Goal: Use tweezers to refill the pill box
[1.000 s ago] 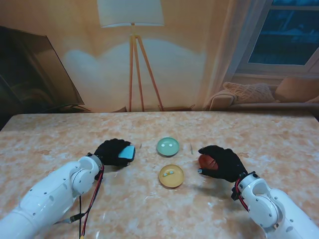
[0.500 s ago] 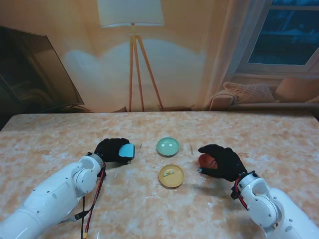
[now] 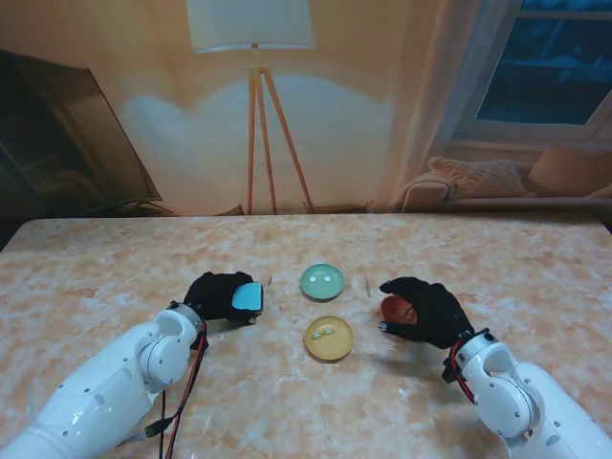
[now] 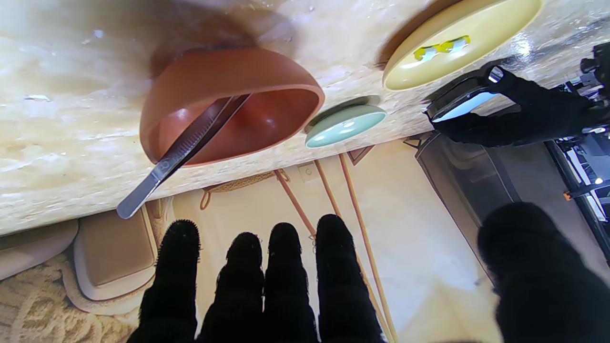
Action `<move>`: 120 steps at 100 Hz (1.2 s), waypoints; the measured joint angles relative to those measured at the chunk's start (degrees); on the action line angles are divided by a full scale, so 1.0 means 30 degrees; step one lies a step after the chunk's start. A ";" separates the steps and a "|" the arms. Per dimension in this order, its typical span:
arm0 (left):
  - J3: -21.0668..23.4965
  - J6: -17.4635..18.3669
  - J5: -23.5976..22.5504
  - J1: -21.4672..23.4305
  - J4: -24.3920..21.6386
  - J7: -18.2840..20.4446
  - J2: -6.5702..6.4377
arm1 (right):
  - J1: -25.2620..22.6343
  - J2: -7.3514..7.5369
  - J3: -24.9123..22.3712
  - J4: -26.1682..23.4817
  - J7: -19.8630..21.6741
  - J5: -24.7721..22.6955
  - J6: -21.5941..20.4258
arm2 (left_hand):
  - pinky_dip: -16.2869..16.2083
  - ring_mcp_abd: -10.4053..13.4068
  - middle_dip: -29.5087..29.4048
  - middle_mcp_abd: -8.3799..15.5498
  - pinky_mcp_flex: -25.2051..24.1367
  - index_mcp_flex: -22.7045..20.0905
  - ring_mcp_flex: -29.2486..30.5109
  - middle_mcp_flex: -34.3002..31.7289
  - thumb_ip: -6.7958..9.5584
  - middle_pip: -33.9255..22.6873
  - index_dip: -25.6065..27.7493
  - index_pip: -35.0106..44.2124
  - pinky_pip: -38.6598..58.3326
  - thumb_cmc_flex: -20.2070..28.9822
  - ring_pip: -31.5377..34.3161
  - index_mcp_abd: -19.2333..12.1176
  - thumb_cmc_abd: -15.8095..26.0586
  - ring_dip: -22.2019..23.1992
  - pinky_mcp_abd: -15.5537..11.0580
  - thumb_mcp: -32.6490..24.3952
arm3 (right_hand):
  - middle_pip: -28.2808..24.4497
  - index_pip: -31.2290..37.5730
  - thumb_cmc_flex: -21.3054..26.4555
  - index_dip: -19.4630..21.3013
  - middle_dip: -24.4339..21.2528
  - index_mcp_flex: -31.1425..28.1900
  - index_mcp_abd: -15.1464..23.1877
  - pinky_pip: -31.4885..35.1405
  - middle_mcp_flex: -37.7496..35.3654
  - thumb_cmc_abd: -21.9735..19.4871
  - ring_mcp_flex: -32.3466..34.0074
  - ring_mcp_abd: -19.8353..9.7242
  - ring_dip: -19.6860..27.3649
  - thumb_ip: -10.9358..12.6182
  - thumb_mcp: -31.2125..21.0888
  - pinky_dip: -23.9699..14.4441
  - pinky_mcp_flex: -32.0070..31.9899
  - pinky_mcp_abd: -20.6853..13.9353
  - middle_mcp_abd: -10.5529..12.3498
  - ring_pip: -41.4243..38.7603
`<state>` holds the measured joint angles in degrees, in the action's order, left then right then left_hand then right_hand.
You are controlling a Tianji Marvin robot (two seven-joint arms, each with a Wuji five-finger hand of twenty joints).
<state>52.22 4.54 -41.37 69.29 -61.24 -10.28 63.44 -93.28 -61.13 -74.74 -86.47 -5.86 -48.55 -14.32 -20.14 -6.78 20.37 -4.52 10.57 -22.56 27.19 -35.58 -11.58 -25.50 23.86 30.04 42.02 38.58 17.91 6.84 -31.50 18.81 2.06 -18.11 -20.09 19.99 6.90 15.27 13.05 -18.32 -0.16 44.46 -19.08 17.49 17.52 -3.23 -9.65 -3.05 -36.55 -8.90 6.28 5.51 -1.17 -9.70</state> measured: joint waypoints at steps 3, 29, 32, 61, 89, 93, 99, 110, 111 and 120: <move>0.0170 -0.0135 -0.0035 0.0245 -0.0343 0.0132 -0.0004 | -0.0008 -0.0004 -0.0009 0.0000 -0.0037 0.0000 -0.0019 | -0.0003 0.0000 0.0144 0.0042 -0.0058 -0.0198 0.0010 -0.0054 0.0000 -0.0240 -0.0002 0.0000 0.0000 0.0000 0.0059 -0.0003 -0.0163 0.0120 0.0007 0.0000 | 0.0000 0.0001 0.0000 0.0000 0.0000 0.0000 0.0000 0.0000 0.0000 0.0000 0.0000 0.0000 0.0000 0.0000 0.0000 0.0000 0.0000 0.0000 0.0000 0.0000; 0.1089 -0.0545 0.0116 0.2127 -0.3097 0.1385 -0.0136 | -0.0291 -0.0052 -0.0314 -0.0150 -0.0255 -0.0133 -0.0246 | -0.0006 -0.0227 0.0867 0.0057 -0.0389 -0.0484 0.0182 -0.0521 -0.0030 -0.0786 -0.0002 0.0466 0.0002 -0.0009 0.0048 -0.0026 -0.0210 0.0128 0.0219 0.0693 | 0.0000 0.0008 0.0005 0.0000 0.0000 -0.0004 0.0000 0.0000 -0.0002 0.0000 0.0000 0.0000 0.0000 0.0000 0.0000 0.0000 0.0000 0.0000 0.0000 0.0000; 0.1122 -0.0628 0.0104 0.2306 -0.3328 0.1381 -0.0144 | -0.0361 -0.0055 -0.0391 -0.0220 -0.0257 -0.0201 -0.0276 | -0.0006 -0.0228 0.0869 0.0057 -0.0418 -0.0485 0.0182 -0.0585 -0.0030 -0.0803 -0.0002 0.0546 0.0002 -0.0009 0.0047 -0.0026 -0.0210 0.0128 0.0227 0.0746 | 0.0000 0.0008 0.0005 0.0000 0.0000 -0.0004 0.0000 0.0000 -0.0001 0.0000 0.0000 0.0000 0.0000 0.0000 0.0000 0.0000 0.0000 0.0000 0.0000 0.0000; 0.1271 -0.1541 -0.0765 0.3970 -0.5596 0.1545 -0.0247 | -0.0966 -0.0058 -0.0986 -0.0759 -0.0587 -0.0576 -0.0558 | -0.0007 -0.0215 0.0872 0.0057 -0.0607 -0.0525 0.0942 -0.0701 -0.0031 -0.0838 -0.0002 0.0712 0.0002 -0.0006 0.0282 -0.0038 -0.0210 0.0407 0.0334 0.1122 | -0.0021 0.0034 0.0042 0.0000 0.0041 -0.0039 -0.0001 0.0000 -0.0219 0.0000 0.0000 0.0000 0.0000 0.0000 0.0007 0.0000 0.0006 0.0000 -0.0001 0.0000; 0.0836 -0.2413 -0.1148 0.4532 -0.6283 0.1092 -0.0302 | -0.1157 -0.0073 -0.1093 -0.0848 -0.0996 -0.0658 -0.0586 | -0.0007 -0.0296 0.0637 0.0199 -0.0884 -0.0729 0.0589 -0.0899 -0.0031 -0.1035 0.0319 0.0799 -0.0171 0.0234 0.0208 -0.0107 -0.0188 0.0407 0.0478 0.1910 | -0.0024 0.0230 0.0246 0.0000 0.0041 -0.0252 -0.0001 0.0000 -0.0219 0.0000 0.0207 0.0000 0.0000 0.0000 0.0229 0.0000 0.0132 -0.0008 -0.0001 -0.0131; 0.0721 -0.2491 -0.1058 0.4527 -0.6182 0.0784 -0.0268 | -0.1157 -0.0077 -0.1092 -0.0848 -0.1041 -0.0655 -0.0586 | -0.0007 -0.0407 0.0652 0.0205 -0.0921 -0.0729 0.0586 -0.0899 -0.0031 -0.1035 0.0339 0.0799 -0.0171 0.0236 0.0208 -0.0124 -0.0182 0.0407 0.0492 0.1946 | -0.0026 0.0230 0.0249 0.0000 0.0041 -0.0252 -0.0001 0.0000 -0.0220 0.0000 0.0207 0.0000 0.0000 0.0000 0.0230 0.0000 0.0133 -0.0014 -0.0001 -0.0133; 0.0627 -0.2560 -0.0979 0.4525 -0.6018 0.0399 -0.0191 | -0.1156 -0.0080 -0.1088 -0.0848 -0.1083 -0.0655 -0.0588 | -0.0007 -0.0437 0.0685 0.0303 -0.0933 -0.0729 0.0567 -0.0872 -0.0031 -0.1035 0.0351 0.0800 -0.0172 0.0237 0.0208 -0.0270 -0.0181 0.0508 0.0509 0.2037 | -0.0026 0.0230 0.0262 0.0000 0.0041 -0.0253 -0.0001 0.0000 -0.0219 0.0000 0.0207 0.0000 0.0000 0.0000 0.0234 0.0000 0.0133 -0.0150 -0.0001 -0.0136; 0.0584 -0.2689 -0.0902 0.4524 -0.5867 0.0174 -0.0063 | -0.1144 -0.0084 -0.1086 -0.0848 -0.1110 -0.0659 -0.0617 | -0.0007 -0.0331 0.0654 0.0552 -0.0975 -0.0729 0.0310 -0.0661 -0.0031 -0.0878 -0.0656 0.0809 -0.0172 0.0386 0.0224 -0.0359 -0.0181 0.0718 0.0710 0.2124 | -0.0028 0.0244 0.0274 0.0000 0.0041 -0.0254 -0.0001 0.0000 -0.0219 0.0000 0.0207 0.0000 0.0000 0.0000 0.0239 0.0000 0.0140 -0.0152 -0.0001 -0.0136; 0.0585 -0.2693 -0.0891 0.4525 -0.5867 0.0175 -0.0058 | -0.1143 -0.0085 -0.1086 -0.0848 -0.1112 -0.0661 -0.0619 | -0.0007 -0.0331 0.0654 0.0552 -0.0979 -0.0729 0.0303 -0.0661 -0.0031 -0.0873 -0.0723 0.0826 -0.0172 0.0387 0.0224 -0.0365 -0.0181 0.0718 0.0711 0.2124 | -0.0027 0.0245 0.0274 0.0000 0.0041 -0.0254 -0.0001 0.0000 -0.0219 0.0000 0.0207 0.0000 0.0000 0.0000 0.0240 0.0000 0.0140 -0.0152 -0.0001 -0.0136; 0.0590 -0.2714 -0.0859 0.4528 -0.5858 0.0196 -0.0044 | -0.1129 -0.0087 -0.1084 -0.0848 -0.1123 -0.0695 -0.0637 | -0.0007 -0.0251 0.0655 0.0667 -0.1020 -0.0729 0.0144 -0.0468 -0.0031 -0.0938 -0.1545 0.0887 -0.0172 0.0390 0.0243 -0.0502 -0.0181 0.0724 0.0716 0.2124 | -0.0031 0.0251 0.0282 0.0000 0.0041 -0.0256 -0.0001 0.0000 -0.0219 0.0000 0.0207 0.0000 0.0000 0.0001 0.0243 0.0000 0.0140 -0.0152 -0.0001 -0.0141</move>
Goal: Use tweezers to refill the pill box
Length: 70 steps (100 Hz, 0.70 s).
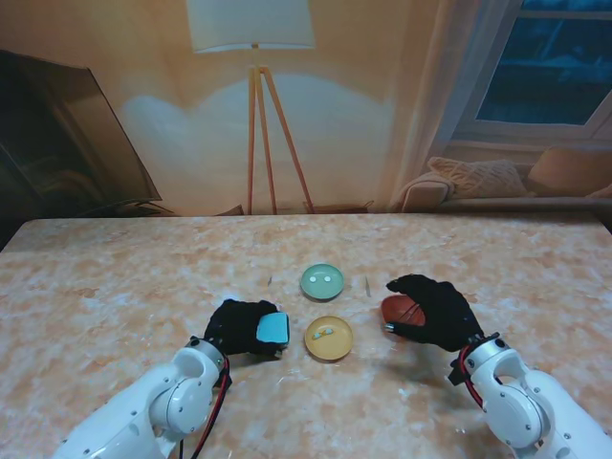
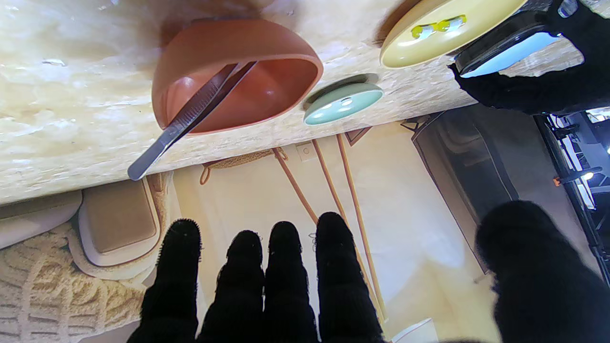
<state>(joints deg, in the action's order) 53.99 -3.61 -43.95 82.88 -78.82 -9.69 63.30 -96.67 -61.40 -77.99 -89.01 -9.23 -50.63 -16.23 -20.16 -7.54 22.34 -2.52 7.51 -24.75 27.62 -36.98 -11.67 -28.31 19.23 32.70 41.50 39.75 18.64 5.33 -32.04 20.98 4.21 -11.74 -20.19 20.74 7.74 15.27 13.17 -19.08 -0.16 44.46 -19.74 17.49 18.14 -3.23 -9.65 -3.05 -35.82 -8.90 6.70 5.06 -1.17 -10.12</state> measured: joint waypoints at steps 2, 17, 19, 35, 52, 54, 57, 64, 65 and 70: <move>0.0000 -0.0012 -0.0031 0.0001 -0.0001 0.0023 -0.0003 | 0.0002 0.0000 0.0002 0.0000 -0.0011 -0.0022 -0.0003 | 0.0000 0.0047 0.0000 0.0049 0.0000 0.0000 -0.0012 0.0031 0.0000 -0.0001 -0.0090 0.0000 0.0000 0.0000 0.0000 -0.0001 0.0000 0.0000 0.0000 0.0000 | 0.0000 0.0000 0.0050 0.0000 0.0000 0.0000 0.0000 0.0000 0.0000 0.0000 0.0000 0.0000 0.0000 0.0000 0.0006 0.0000 0.0000 0.0000 0.0000 0.0000; 0.0014 -0.0106 -0.0343 -0.0017 -0.0147 0.0492 -0.0101 | 0.0014 -0.0001 0.0029 -0.0014 -0.0097 -0.0160 -0.0014 | -0.0001 0.0170 -0.0141 0.0605 -0.0302 -0.0308 -0.0474 0.0678 0.0065 0.0236 -0.0097 -0.1500 -0.0407 -0.1670 -0.0231 0.0015 0.0272 0.0004 0.0005 -0.2211 | -0.0002 0.0178 0.0458 0.0000 0.0000 0.0000 0.0000 0.0000 0.0000 0.0000 0.0001 -0.0001 0.0000 0.0000 0.0055 0.0000 0.0014 -0.0002 0.0000 -0.0002; 0.0013 -0.0114 -0.0343 -0.0025 -0.0168 0.0616 -0.0116 | 0.0014 -0.0001 0.0033 -0.0021 -0.0107 -0.0171 -0.0013 | -0.0001 0.0176 -0.0141 0.0673 -0.0390 -0.0360 -0.0654 0.0841 0.0075 0.0228 -0.0097 -0.1888 -0.0510 -0.1954 -0.0239 0.0095 0.0323 0.0012 0.0006 -0.2682 | -0.0002 0.0183 0.0487 0.0000 0.0000 0.0000 0.0000 0.0000 0.0000 0.0000 0.0001 -0.0001 0.0000 0.0000 0.0055 0.0000 0.0015 -0.0002 0.0000 -0.0002; -0.0062 -0.0053 0.0044 -0.0169 -0.0176 0.1140 -0.0226 | 0.0014 -0.0002 0.0047 -0.0086 -0.0185 -0.0313 0.0014 | 0.0311 -0.0114 0.0366 0.1134 -0.1274 -0.0534 -0.2364 0.2313 0.0442 -0.0308 -0.0806 -0.4588 -0.1937 -0.3126 -0.0876 0.0294 0.1045 -0.0389 0.0011 -0.4152 | -0.0005 0.0192 0.0725 0.0000 0.0000 0.0000 0.0000 0.0000 0.0000 0.0000 0.0001 -0.0001 0.0000 0.0001 0.0222 0.0000 0.0018 -0.0005 0.0000 -0.0006; -0.0064 0.0101 0.0317 -0.0319 -0.0304 0.3119 -0.0401 | 0.0008 -0.0002 0.0013 -0.0184 -0.0242 -0.0570 0.0047 | 0.1361 0.0140 -0.2652 0.0306 -0.3063 0.0990 -0.6411 0.5939 0.1151 0.4751 -0.1478 -0.8135 -0.4584 -0.3353 -0.2226 0.0981 0.2537 -0.1192 -0.0307 -0.5294 | -0.0005 0.0194 0.0743 0.0000 0.0000 0.0021 0.0000 0.0000 0.0009 0.0000 -0.0004 -0.0001 0.0000 0.0001 0.0227 0.0000 0.0017 -0.0007 0.0000 -0.0006; -0.0071 0.0109 0.0339 -0.0337 -0.0334 0.3260 -0.0432 | 0.0007 -0.0002 0.0002 -0.0195 -0.0254 -0.0586 0.0053 | 0.1431 0.0140 -0.2728 0.0217 -0.3186 0.1029 -0.6597 0.6150 0.1282 0.4879 -0.1538 -0.8368 -0.4774 -0.3353 -0.2238 0.0985 0.2540 -0.1346 -0.0355 -0.5294 | -0.0005 0.0194 0.0753 0.0000 0.0000 0.0022 0.0000 0.0000 0.0012 0.0000 -0.0006 -0.0001 0.0000 0.0001 0.0227 0.0000 0.0016 -0.0007 0.0000 -0.0006; -0.0105 0.0113 0.0350 -0.0365 -0.0349 0.3401 -0.0475 | 0.0007 -0.0002 -0.0013 -0.0220 -0.0278 -0.0607 0.0062 | 0.1563 0.0140 -0.2952 0.0112 -0.3354 0.1214 -0.6933 0.6444 0.1324 0.5114 -0.1549 -0.8537 -0.5099 -0.3476 -0.2275 0.0991 0.2639 -0.1511 -0.0393 -0.5319 | -0.0005 0.0196 0.0963 0.0000 0.0000 0.0025 0.0000 0.0000 0.0013 0.0001 -0.0007 -0.0001 0.0000 0.0001 0.0263 0.0000 0.0014 -0.0007 0.0000 -0.0007; -0.0230 0.0099 0.0350 -0.0391 -0.0392 0.3708 -0.0576 | -0.0031 -0.0006 -0.0098 -0.0314 -0.0295 -0.0639 0.0071 | 0.1995 0.0117 -0.3191 -0.0154 -0.3931 0.1948 -0.7770 0.7563 0.1542 0.5578 -0.1786 -0.9206 -0.6137 -0.3680 -0.2724 0.1048 0.2987 -0.1802 -0.0422 -0.5336 | -0.0005 0.0196 0.0963 0.0000 0.0000 0.0029 0.0000 0.0000 0.0015 0.0004 -0.0009 -0.0001 0.0000 0.0002 0.0263 0.0000 0.0011 -0.0007 0.0000 -0.0006; -0.0238 0.0093 0.0350 -0.0391 -0.0405 0.3749 -0.0586 | -0.0047 -0.0008 -0.0126 -0.0342 -0.0288 -0.0639 0.0071 | 0.2077 0.0117 -0.3247 -0.0162 -0.3954 0.2017 -0.7890 0.7643 0.1571 0.5636 -0.1731 -0.9274 -0.6318 -0.3681 -0.2780 0.1060 0.3010 -0.1826 -0.0432 -0.5338 | -0.0005 0.0196 0.0963 0.0000 0.0000 0.0029 0.0000 0.0000 0.0015 0.0004 -0.0009 -0.0001 0.0000 0.0002 0.0263 0.0000 0.0011 -0.0008 0.0000 -0.0006; -0.0259 0.0027 0.0361 -0.0385 -0.0478 0.3956 -0.0626 | -0.0166 -0.0027 -0.0305 -0.0552 -0.0186 -0.0602 0.0071 | 0.2401 0.0098 -0.3370 -0.0409 -0.4044 0.2543 -0.7997 0.8226 0.1694 0.5731 -0.1801 -0.9530 -0.6933 -0.3708 -0.3419 0.1118 0.3233 -0.2041 -0.0458 -0.5342 | -0.0005 0.0196 0.0963 0.0000 0.0000 0.0029 0.0000 0.0000 0.0016 0.0005 -0.0013 -0.0001 0.0000 0.0002 0.0263 0.0000 0.0010 -0.0008 0.0000 -0.0006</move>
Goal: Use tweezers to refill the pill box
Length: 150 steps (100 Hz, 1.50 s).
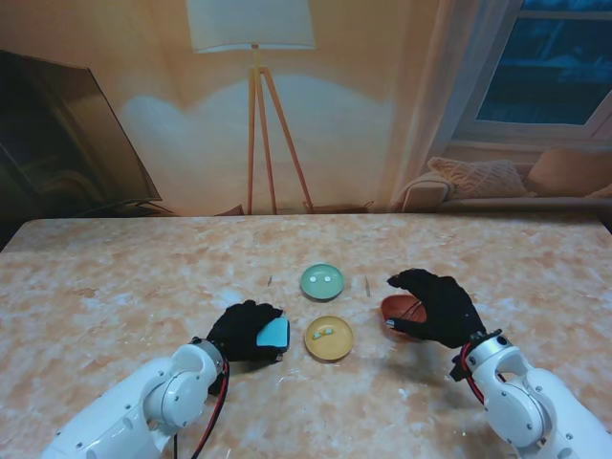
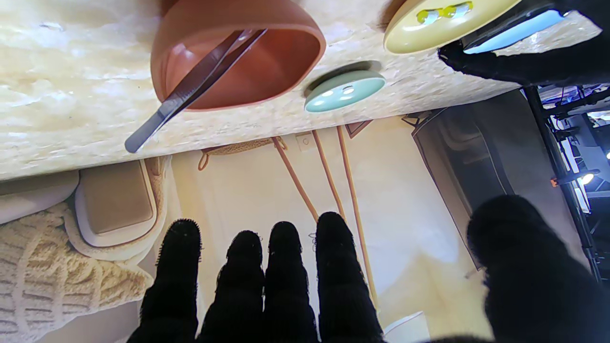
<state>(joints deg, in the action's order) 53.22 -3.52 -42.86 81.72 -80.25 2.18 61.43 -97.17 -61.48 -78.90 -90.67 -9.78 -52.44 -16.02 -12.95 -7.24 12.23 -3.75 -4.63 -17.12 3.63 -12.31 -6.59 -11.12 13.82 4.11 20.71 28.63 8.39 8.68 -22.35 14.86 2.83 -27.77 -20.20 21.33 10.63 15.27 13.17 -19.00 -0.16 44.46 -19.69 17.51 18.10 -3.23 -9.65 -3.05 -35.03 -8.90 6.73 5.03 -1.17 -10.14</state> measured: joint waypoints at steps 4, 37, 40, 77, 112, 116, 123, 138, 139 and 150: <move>-0.0004 -0.0070 0.0032 0.0022 -0.0062 0.0128 -0.0016 | -0.0098 -0.0003 -0.0107 -0.0179 0.0108 0.0076 0.0000 | 0.0314 -0.0042 -0.0171 -0.0195 -0.0044 0.0442 -0.0192 0.0281 0.0070 0.0145 -0.0213 -0.0233 -0.0532 -0.0229 -0.0300 0.0008 0.0053 -0.0144 -0.0010 -0.0222 | 0.0000 0.0000 0.0000 0.0000 0.0000 0.0009 0.0000 0.0000 0.0002 0.0001 -0.0003 0.0000 0.0000 0.0000 0.0000 0.0000 -0.0007 0.0000 0.0000 0.0000; 0.0137 -0.0434 -0.0423 0.0414 -0.0222 0.0021 0.0091 | -0.0388 0.0021 -0.0267 -0.0748 0.0785 0.0155 0.0253 | 0.1297 -0.0627 -0.1253 -0.1635 -0.0130 0.2464 -0.0874 0.1144 0.0079 0.1816 -0.0956 -0.1187 -0.2507 -0.1406 -0.1734 0.0254 0.0324 -0.0515 -0.0103 -0.0416 | 0.0022 0.0000 0.0236 0.0000 0.0000 0.0031 0.0000 -0.0001 0.0016 0.0025 -0.0215 0.0000 0.0000 0.0000 -0.0293 0.0000 -0.0185 -0.0007 0.0000 0.0038; 0.0204 -0.0434 -0.0452 0.0472 -0.0228 -0.0053 0.0110 | -0.0399 0.0023 -0.0267 -0.0768 0.0823 0.0155 0.0269 | 0.1298 -0.0818 -0.1253 -0.1918 -0.0029 0.2541 -0.0845 0.1144 0.0079 0.1816 -0.0957 -0.1187 -0.2507 -0.1435 -0.1734 0.0338 0.0324 -0.0515 -0.0104 -0.0428 | 0.0022 0.0000 0.0236 0.0000 0.0000 0.0034 0.0000 -0.0002 0.0016 0.0025 -0.0214 0.0000 0.0000 0.0000 -0.0309 0.0000 -0.0187 -0.0009 0.0000 0.0038; 0.1586 -0.0501 -0.1724 0.1708 -0.0727 -0.1166 0.0108 | -0.0456 0.0049 -0.0238 -0.0970 0.1220 0.0255 0.0440 | 0.0928 -0.2737 -0.1253 -0.4112 0.0875 0.2544 -0.0495 0.0909 0.0081 0.1286 -0.1197 -0.1188 -0.0433 -0.2119 -0.1359 0.0994 0.0294 -0.0475 0.2031 -0.1191 | 0.0026 -0.0004 0.0236 0.0000 0.0000 0.0036 0.0000 -0.0009 0.0015 0.0031 -0.0216 0.0000 0.0000 0.0000 -0.0888 0.0000 -0.0192 -0.0073 0.0000 0.0082; 0.1550 -0.0083 -0.1091 0.1812 -0.0181 -0.2197 0.0176 | -0.0442 0.0071 0.0035 -0.1012 0.1196 0.0151 0.0616 | 0.0706 -0.2741 -0.0658 -0.3799 0.0578 0.1497 -0.0131 0.0828 0.0081 -0.0019 -0.0627 -0.0657 -0.0547 -0.2118 -0.0665 0.0452 0.0034 -0.0437 0.1945 -0.1640 | 0.0027 -0.0006 0.0236 0.0000 0.0000 0.0036 0.0000 -0.0009 0.0015 0.0096 -0.0216 0.0000 0.0000 0.0000 -0.1272 0.0000 -0.0196 -0.0081 0.0000 0.0160; 0.1490 -0.0062 -0.1075 0.1778 -0.0105 -0.2251 0.0178 | -0.0439 0.0072 0.0051 -0.1010 0.1197 0.0144 0.0617 | 0.0706 -0.2741 -0.0559 -0.3687 0.0539 0.1470 -0.0088 0.0635 0.0081 -0.0141 -0.0404 -0.0469 -0.0617 -0.2118 -0.0474 0.0385 0.0038 -0.0426 0.1906 -0.1669 | 0.0027 -0.0006 0.0236 0.0000 0.0000 0.0036 0.0000 -0.0009 0.0016 0.0292 -0.0216 0.0000 0.0000 0.0000 -0.1272 0.0000 -0.0196 -0.0082 0.0000 0.0160; 0.1402 -0.0062 -0.1075 0.1733 0.0034 -0.2542 0.0195 | -0.0430 0.0075 0.0091 -0.1003 0.1197 0.0123 0.0617 | 0.0706 -0.2741 -0.0351 -0.3494 0.0569 0.1180 -0.0009 0.0635 0.0081 -0.0464 -0.0142 -0.0189 -0.0447 -0.2119 -0.0382 0.0222 0.0039 -0.0421 0.1890 -0.1852 | 0.0027 -0.0006 0.0236 0.0000 0.0000 0.0036 0.0000 -0.0009 0.0015 0.0299 -0.0216 0.0000 0.0000 0.0001 -0.1292 0.0000 -0.0194 -0.0085 0.0000 0.0160; 0.1324 -0.0065 -0.0970 0.1730 0.0373 -0.3459 0.0339 | -0.0409 0.0081 0.0159 -0.0998 0.1199 0.0029 0.0631 | 0.0406 -0.2727 0.0079 -0.3368 0.0808 0.0241 0.0049 0.0154 0.0081 -0.1243 0.1153 0.0874 0.0404 -0.2118 0.0339 -0.0406 -0.0481 -0.0223 0.1737 -0.2327 | 0.0005 -0.0006 0.0236 0.0000 0.0000 0.0036 0.0000 -0.0009 0.0016 0.0306 -0.0214 0.0000 0.0000 0.0001 -0.1673 0.0000 -0.0146 -0.0086 0.0000 0.0160; 0.1310 -0.0063 -0.0947 0.1730 0.0411 -0.3579 0.0354 | -0.0407 0.0082 0.0166 -0.0997 0.1198 0.0025 0.0637 | 0.0345 -0.2726 0.0094 -0.3367 0.0832 0.0241 0.0049 0.0154 0.0081 -0.1248 0.1299 0.0984 0.0442 -0.2118 0.0355 -0.0475 -0.0476 -0.0215 0.1737 -0.2390 | 0.0002 -0.0006 0.0236 0.0000 0.0000 0.0036 0.0000 -0.0009 0.0016 0.0307 -0.0212 0.0000 0.0000 0.0001 -0.1709 0.0000 -0.0140 -0.0086 0.0000 0.0160; 0.1230 -0.0018 -0.0698 0.1720 0.0720 -0.4337 0.0501 | -0.0344 0.0088 0.0329 -0.0942 0.0997 -0.0045 0.0747 | 0.0247 -0.2717 0.0360 -0.3101 0.0887 0.0109 0.0058 -0.0110 0.0081 -0.1679 0.3174 0.2760 0.0809 -0.2075 0.0573 -0.0981 -0.0492 -0.0190 0.1720 -0.2560 | -0.0013 0.0260 0.0236 0.0108 0.0000 -0.0164 0.0000 0.0141 -0.0282 0.0366 0.0203 0.0014 0.0000 0.0001 -0.2050 0.0000 0.0264 -0.0086 0.0000 -0.0096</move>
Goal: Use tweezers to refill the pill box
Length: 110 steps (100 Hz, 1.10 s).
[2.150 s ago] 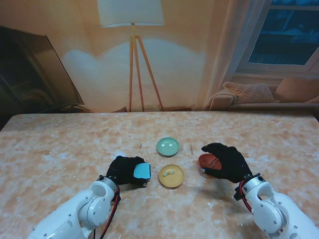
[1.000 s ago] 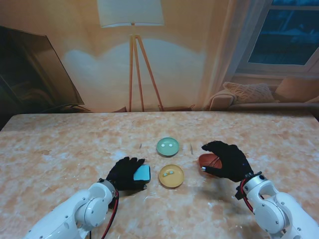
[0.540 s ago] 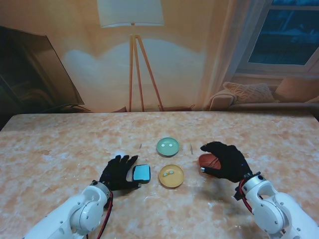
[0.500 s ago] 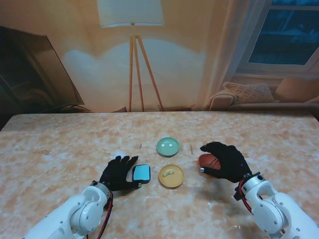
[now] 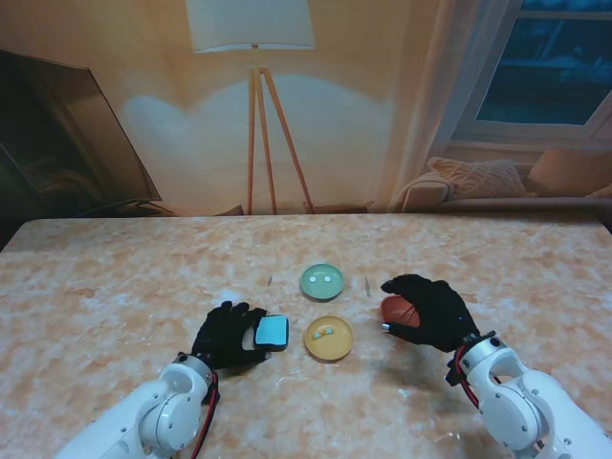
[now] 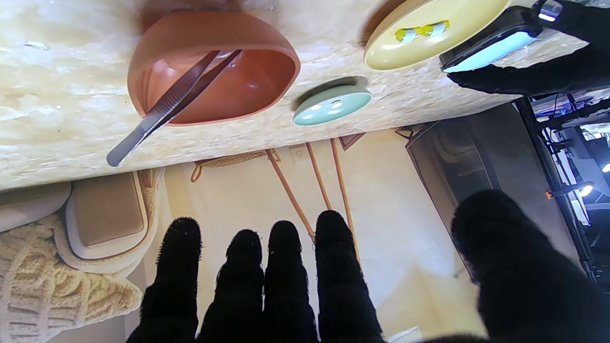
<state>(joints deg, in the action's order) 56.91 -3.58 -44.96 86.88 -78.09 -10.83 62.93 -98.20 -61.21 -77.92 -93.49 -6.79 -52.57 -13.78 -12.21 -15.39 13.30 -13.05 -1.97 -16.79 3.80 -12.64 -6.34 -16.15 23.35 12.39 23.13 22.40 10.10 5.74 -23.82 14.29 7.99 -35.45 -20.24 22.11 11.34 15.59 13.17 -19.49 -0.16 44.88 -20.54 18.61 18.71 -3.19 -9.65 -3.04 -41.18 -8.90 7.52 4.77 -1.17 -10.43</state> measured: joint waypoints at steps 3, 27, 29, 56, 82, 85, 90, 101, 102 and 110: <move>-0.0009 0.0000 0.0002 -0.0011 0.0010 0.0000 0.0018 | 0.0026 0.0000 0.0072 0.0037 -0.0201 -0.0053 0.0029 | 0.0000 0.0007 0.0023 0.0072 0.0000 0.0074 0.0172 -0.0191 0.0000 0.0061 0.0529 0.0580 0.0001 0.0014 0.0223 -0.0078 -0.0011 0.0005 0.0039 0.0000 | -0.0229 0.0243 0.0000 0.0165 0.0013 -0.0227 0.0000 0.0343 -0.0454 0.0176 0.0264 0.0060 0.0000 0.0000 -0.0154 0.0000 0.0216 0.0090 0.0000 -0.0246; -0.0103 -0.0081 -0.0052 -0.0077 -0.0023 0.0169 0.0021 | 0.0247 -0.0015 0.0605 -0.0017 -0.1224 -0.0749 0.0387 | -0.0006 0.0008 0.0194 0.0301 -0.0048 0.0563 0.0180 -0.0423 -0.0150 -0.0148 0.2184 0.2485 0.0050 0.0117 0.0222 -0.0092 -0.0060 0.0012 0.0182 0.0030 | -0.3422 0.2417 0.1277 0.1572 0.1200 -0.3496 0.0767 0.5821 -0.4492 -0.0429 0.3152 0.0624 -0.3013 0.0000 0.0012 -0.3065 0.2693 -0.0037 -0.0113 -0.6150; -0.0091 -0.0087 -0.0050 -0.0069 -0.0038 0.0209 0.0021 | 0.0260 -0.0015 0.0652 -0.0088 -0.1160 -0.0726 0.0441 | -0.0007 0.0008 0.0194 0.0301 -0.0063 0.0575 0.0180 -0.0405 -0.0150 -0.0148 0.2185 0.2485 0.0025 0.0123 0.0222 -0.0094 -0.0060 0.0012 0.0182 0.0030 | -0.4128 0.2660 0.1542 0.1723 0.1538 -0.3881 0.0971 0.6492 -0.4836 -0.0663 0.3386 0.0671 -0.3461 0.0000 0.0117 -0.3435 0.2942 -0.0194 -0.0188 -0.7095; 0.0033 -0.0162 -0.0100 0.0056 -0.0317 0.0553 -0.0016 | 0.1026 -0.0032 0.2589 -0.1144 -0.0341 0.0907 0.2845 | -0.0007 0.0019 0.0194 0.0389 -0.0077 0.0607 0.0179 -0.0400 -0.0173 -0.0148 0.2368 0.2680 0.0004 0.0394 0.0224 -0.0111 -0.0102 0.0014 0.0111 0.0076 | -1.5414 0.9215 0.4081 -0.0065 0.8982 -0.9182 0.3922 1.5349 -1.1818 -0.1833 0.9999 -0.0506 -0.9664 -0.0096 0.0678 -0.9400 0.8851 -0.2567 0.1145 -2.1296; 0.0108 -0.0119 -0.0090 0.0078 -0.0410 0.0755 -0.0039 | 0.3008 -0.0172 0.5569 -0.0877 0.0110 0.2536 0.4791 | -0.0007 0.0364 0.0194 0.0420 0.0010 0.0610 0.0405 -0.0604 -0.0175 -0.0147 0.2370 0.3167 0.0004 0.0548 0.0491 -0.0116 -0.0270 0.0024 0.0054 0.0126 | -2.0138 0.9329 0.4152 -0.1491 1.1114 -1.1139 0.3730 1.8552 -1.7142 -0.2209 1.5654 -0.2030 -1.0812 -0.0096 -0.0727 -1.0741 1.4260 -0.3266 0.3757 -2.5898; 0.0124 -0.0109 -0.0082 0.0078 -0.0426 0.0809 -0.0047 | 0.3284 -0.0216 0.5959 -0.0743 0.0128 0.2864 0.5064 | -0.0007 0.0365 0.0194 0.0420 0.0010 0.0610 0.0405 -0.0604 -0.0176 -0.0147 0.2370 0.3167 0.0004 0.0549 0.0491 -0.0116 -0.0270 0.0025 0.0012 0.0126 | -2.0398 0.9331 0.4054 -0.1693 1.1122 -1.1139 0.3727 1.8605 -1.7556 -0.2207 1.6143 -0.2152 -1.0814 -0.0096 -0.1002 -1.0741 1.4777 -0.3281 0.3977 -2.6151; 0.0141 -0.0101 -0.0047 0.0078 -0.0441 0.0857 -0.0053 | 0.3747 -0.0297 0.6606 -0.0469 0.0164 0.3297 0.5498 | -0.0007 0.0365 0.0194 0.0428 0.0010 0.0610 0.0405 -0.0604 -0.0177 -0.0146 0.2370 0.3231 0.0004 0.0559 0.0491 -0.0116 -0.0276 0.0027 -0.0023 0.0128 | -2.0719 0.9336 0.3939 -0.1972 1.1545 -1.1143 0.3727 1.8636 -1.8241 -0.2197 1.6912 -0.2340 -1.0814 -0.0096 -0.1225 -1.0741 1.5620 -0.3302 0.4309 -2.6495; 0.0166 -0.0094 -0.0004 0.0085 -0.0468 0.0917 -0.0059 | 0.4738 -0.0515 0.7994 0.0278 0.0269 0.4132 0.6311 | -0.0007 0.0387 0.0194 0.0432 0.0010 0.0610 0.0405 -0.0616 -0.0180 -0.0145 0.2370 0.3349 0.0004 0.0576 0.0488 -0.0118 -0.0295 0.0028 -0.0057 0.0131 | -2.1132 0.9404 0.3901 -0.2637 1.1547 -1.1236 0.3690 1.8741 -1.9086 -0.1931 1.7804 -0.2472 -1.0814 -0.0096 -0.1755 -1.0581 1.6636 -0.3313 0.4590 -2.7018; 0.0173 -0.0093 -0.0004 0.0089 -0.0476 0.0934 -0.0061 | 0.4821 -0.0539 0.8113 0.0352 0.0269 0.4214 0.6375 | -0.0007 0.0387 0.0194 0.0432 0.0010 0.0611 0.0405 -0.0616 -0.0180 -0.0146 0.2370 0.3349 0.0004 0.0581 0.0488 -0.0118 -0.0295 0.0028 -0.0061 0.0131 | -2.1172 0.9404 0.3888 -0.2689 1.1548 -1.1236 0.3670 1.8753 -1.9093 -0.1906 1.7829 -0.2473 -1.0814 -0.0096 -0.1768 -1.0579 1.6695 -0.3313 0.4598 -2.7067; 0.0227 -0.0090 0.0004 0.0115 -0.0540 0.1044 -0.0068 | 0.5453 -0.0732 0.9042 0.0946 0.0265 0.4896 0.6812 | -0.0007 0.0404 0.0190 0.0441 0.0010 0.0610 0.0405 -0.0617 -0.0182 -0.0142 0.2370 0.3401 0.0004 0.0599 0.0488 -0.0120 -0.0297 0.0028 -0.0083 0.0131 | -2.1328 0.9403 0.3887 -0.2934 1.1548 -1.1239 0.3634 1.8756 -1.9122 -0.1892 1.7856 -0.2479 -1.0814 -0.0096 -0.1931 -1.0457 1.6772 -0.3313 0.4605 -2.7231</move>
<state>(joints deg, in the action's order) 57.59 -3.85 -44.95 87.23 -79.71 -7.70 62.72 -81.84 -63.41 -50.79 -90.65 -6.00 -37.88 6.66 -12.23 -14.18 13.88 -11.73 -1.94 -14.96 5.02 -14.49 -6.89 -16.58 30.46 22.59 23.15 24.20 11.57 5.38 -24.71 14.37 7.74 -35.05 -84.22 50.32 23.00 6.79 47.81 -53.20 10.74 101.15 -77.90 12.93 72.28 -10.63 -42.09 -3.33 -46.97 -40.28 57.83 -5.17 12.64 -92.12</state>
